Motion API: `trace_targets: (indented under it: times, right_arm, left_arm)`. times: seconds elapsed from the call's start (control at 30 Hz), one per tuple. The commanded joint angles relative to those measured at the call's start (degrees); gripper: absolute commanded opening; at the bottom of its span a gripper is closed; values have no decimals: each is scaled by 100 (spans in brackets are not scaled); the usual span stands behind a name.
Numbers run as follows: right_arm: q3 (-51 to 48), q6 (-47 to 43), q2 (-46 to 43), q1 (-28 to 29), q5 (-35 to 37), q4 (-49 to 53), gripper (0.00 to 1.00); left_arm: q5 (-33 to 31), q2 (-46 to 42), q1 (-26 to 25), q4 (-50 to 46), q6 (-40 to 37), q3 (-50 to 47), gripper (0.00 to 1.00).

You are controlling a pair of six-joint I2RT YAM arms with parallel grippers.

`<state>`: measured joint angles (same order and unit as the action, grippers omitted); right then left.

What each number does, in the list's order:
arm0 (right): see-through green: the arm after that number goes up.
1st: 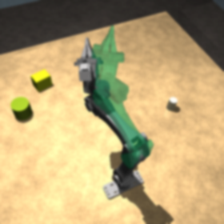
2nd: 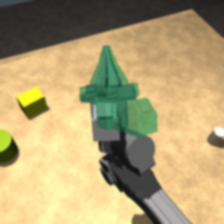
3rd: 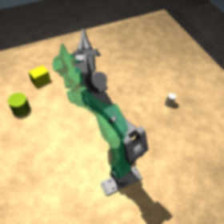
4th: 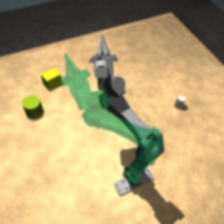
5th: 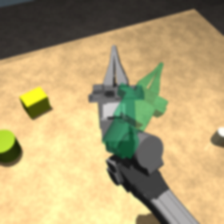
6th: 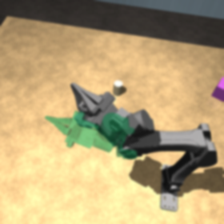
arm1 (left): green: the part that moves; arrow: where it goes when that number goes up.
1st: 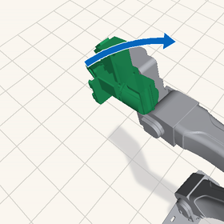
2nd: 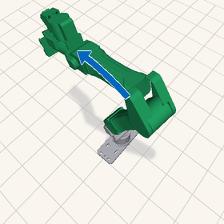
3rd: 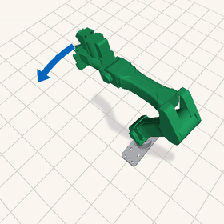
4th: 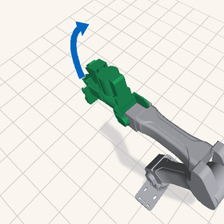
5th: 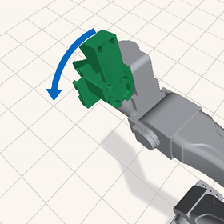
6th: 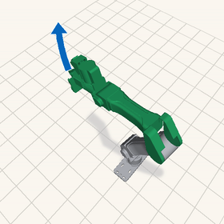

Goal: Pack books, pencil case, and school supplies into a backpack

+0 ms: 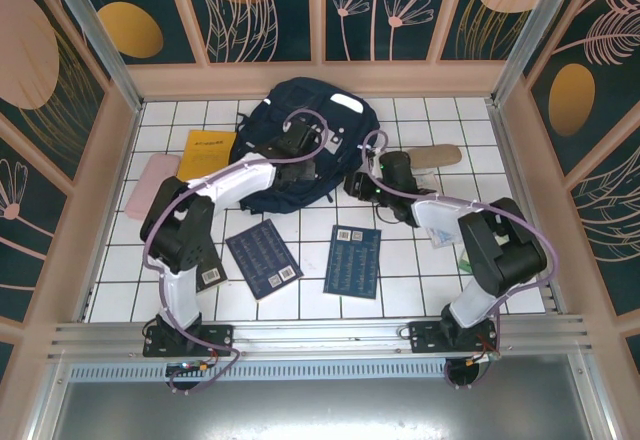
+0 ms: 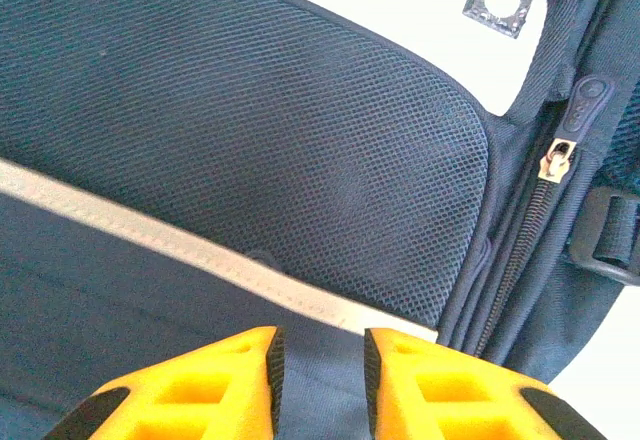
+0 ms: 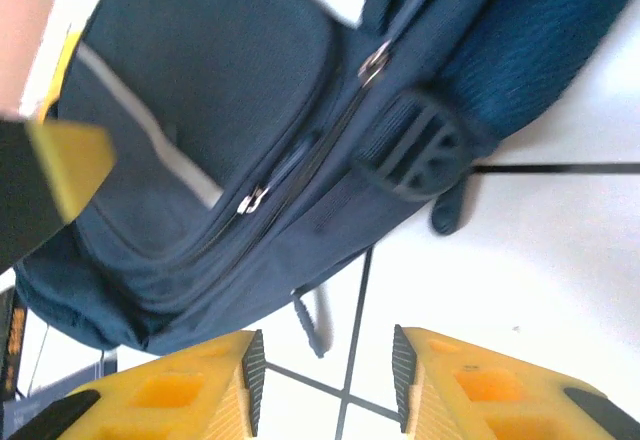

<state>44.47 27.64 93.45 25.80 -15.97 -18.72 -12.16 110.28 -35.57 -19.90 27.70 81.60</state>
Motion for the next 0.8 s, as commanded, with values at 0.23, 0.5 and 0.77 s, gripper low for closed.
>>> trace_targets:
  times: [0.23, 0.5, 0.77]
  right_arm:
    - [103, 992, -3, -389, 203, -299, 40]
    - [129, 1007, -77, -444, 370, -139, 40]
    - [31, 1041, -130, -451, 414, -150, 39]
  left_arm:
    - [207, -258, -587, 496, 1635, -686, 30]
    - [150, 439, -992, 389, 2375, -341, 28]
    - [-63, 924, -1048, 55, 2667, 41, 31]
